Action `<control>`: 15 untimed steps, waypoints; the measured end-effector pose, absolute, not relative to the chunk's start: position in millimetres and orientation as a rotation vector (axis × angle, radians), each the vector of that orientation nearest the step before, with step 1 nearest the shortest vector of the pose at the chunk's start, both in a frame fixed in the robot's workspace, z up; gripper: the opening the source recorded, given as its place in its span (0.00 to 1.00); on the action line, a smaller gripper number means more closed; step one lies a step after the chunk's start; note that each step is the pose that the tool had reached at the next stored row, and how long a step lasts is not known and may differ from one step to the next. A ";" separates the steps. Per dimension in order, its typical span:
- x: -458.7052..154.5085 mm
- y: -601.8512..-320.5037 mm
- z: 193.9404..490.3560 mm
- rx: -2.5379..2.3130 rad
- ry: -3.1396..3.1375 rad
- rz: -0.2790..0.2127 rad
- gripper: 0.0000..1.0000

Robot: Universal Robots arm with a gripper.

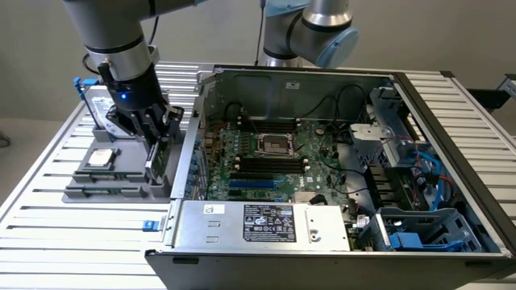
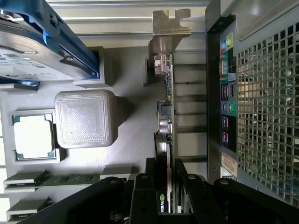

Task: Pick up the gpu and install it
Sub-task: 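Pick up the gpu and move the gpu toward the slot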

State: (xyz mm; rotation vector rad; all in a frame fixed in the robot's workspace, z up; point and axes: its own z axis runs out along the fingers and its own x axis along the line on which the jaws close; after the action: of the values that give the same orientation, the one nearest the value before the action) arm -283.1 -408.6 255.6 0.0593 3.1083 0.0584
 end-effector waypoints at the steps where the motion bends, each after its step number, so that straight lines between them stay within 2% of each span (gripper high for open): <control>1: -283.1 -408.6 259.3 0.059 3.108 0.058 0.27; 15: -283.1 -409.4 317.5 0.060 3.111 0.058 0.27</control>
State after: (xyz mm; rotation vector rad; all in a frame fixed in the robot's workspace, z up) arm -283.1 -409.4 317.5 0.0595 3.1114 0.0583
